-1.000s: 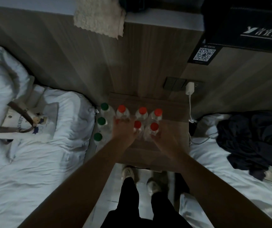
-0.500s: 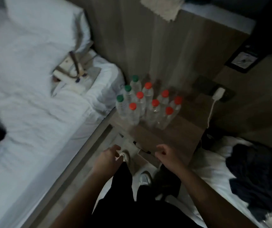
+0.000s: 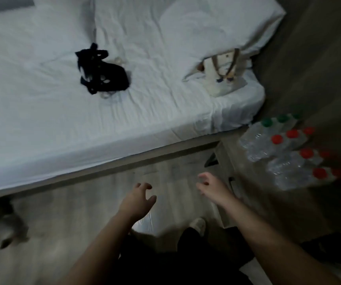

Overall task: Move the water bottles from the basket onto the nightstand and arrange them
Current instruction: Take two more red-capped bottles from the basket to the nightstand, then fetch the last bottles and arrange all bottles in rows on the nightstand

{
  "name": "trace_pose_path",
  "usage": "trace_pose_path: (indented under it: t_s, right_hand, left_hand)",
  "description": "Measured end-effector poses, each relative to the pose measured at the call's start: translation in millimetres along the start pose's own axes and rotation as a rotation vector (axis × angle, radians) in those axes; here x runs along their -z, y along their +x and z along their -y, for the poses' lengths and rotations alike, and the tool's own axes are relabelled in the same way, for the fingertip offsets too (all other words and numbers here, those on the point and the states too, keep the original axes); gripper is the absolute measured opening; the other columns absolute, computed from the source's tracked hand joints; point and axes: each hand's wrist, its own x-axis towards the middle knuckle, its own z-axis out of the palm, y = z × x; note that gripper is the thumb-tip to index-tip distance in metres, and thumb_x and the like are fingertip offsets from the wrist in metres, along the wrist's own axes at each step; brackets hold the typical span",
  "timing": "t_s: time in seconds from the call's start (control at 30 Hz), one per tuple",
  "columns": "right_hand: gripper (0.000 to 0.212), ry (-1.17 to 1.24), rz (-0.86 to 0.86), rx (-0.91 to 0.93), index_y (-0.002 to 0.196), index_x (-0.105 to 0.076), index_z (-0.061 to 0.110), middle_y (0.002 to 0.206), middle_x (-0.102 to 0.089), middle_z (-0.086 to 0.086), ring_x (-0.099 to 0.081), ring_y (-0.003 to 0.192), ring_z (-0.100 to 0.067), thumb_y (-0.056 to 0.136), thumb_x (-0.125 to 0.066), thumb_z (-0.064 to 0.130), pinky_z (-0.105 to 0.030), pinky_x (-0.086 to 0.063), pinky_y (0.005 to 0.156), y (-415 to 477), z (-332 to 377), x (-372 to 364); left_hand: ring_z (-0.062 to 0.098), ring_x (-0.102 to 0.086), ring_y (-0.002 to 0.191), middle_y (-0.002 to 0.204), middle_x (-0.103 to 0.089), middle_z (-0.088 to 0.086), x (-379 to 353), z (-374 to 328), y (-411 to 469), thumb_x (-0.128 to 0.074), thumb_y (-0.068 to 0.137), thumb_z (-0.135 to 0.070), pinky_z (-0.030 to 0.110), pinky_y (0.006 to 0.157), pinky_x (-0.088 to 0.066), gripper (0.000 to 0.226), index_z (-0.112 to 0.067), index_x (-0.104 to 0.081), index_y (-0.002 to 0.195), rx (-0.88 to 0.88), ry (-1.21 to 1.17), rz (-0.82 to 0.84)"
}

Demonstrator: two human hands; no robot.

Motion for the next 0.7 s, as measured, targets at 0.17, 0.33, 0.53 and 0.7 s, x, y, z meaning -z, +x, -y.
trace_pose_path:
  t_s: [0.17,0.33,0.53,0.7]
  right_hand:
    - [0.035,-0.079,0.042,0.077,0.125,-0.053,0.020,0.121,-0.061,-0.006,-0.063,0.103,-0.023,0.091,-0.058,0.025,-0.041,-0.052,0.093,12,73,-108]
    - [0.039,-0.211,0.251,0.147,0.129,-0.050,0.017,0.106,-0.061,0.000,-0.063,0.094,-0.019,0.091,-0.056,0.023,-0.034,-0.052,0.086,-6,158,-267]
    - [0.042,-0.372,0.481,0.318,0.127,-0.053,0.016,0.073,-0.055,0.007,-0.058,0.072,-0.018,0.086,-0.061,0.023,-0.025,-0.045,0.070,-41,246,-399]
    - [0.042,-0.524,0.497,0.376,0.128,-0.052,0.015,0.084,-0.058,0.000,-0.057,0.078,-0.017,0.088,-0.060,0.024,-0.023,-0.040,0.072,-39,288,-446]
  left_hand:
    - [0.020,-0.061,0.103,0.131,-0.052,0.003,34,125,-41,-0.057,0.089,-0.036,0.032,0.091,-0.048,0.044,-0.018,-0.051,0.128,0.118,-0.171,-0.083]
    - [0.020,-0.061,0.102,0.120,-0.061,0.004,84,268,-90,-0.059,0.089,-0.032,0.031,0.088,-0.047,0.040,-0.017,-0.053,0.125,0.279,-0.334,-0.183]
    - [0.019,-0.061,0.089,0.101,-0.064,0.003,125,382,-139,-0.061,0.087,-0.027,0.037,0.085,-0.052,0.032,-0.015,-0.058,0.116,0.438,-0.536,-0.331]
    - [0.018,-0.059,0.086,0.091,-0.062,-0.002,136,426,-154,-0.060,0.087,-0.024,0.032,0.082,-0.049,0.029,-0.015,-0.060,0.114,0.456,-0.638,-0.397]
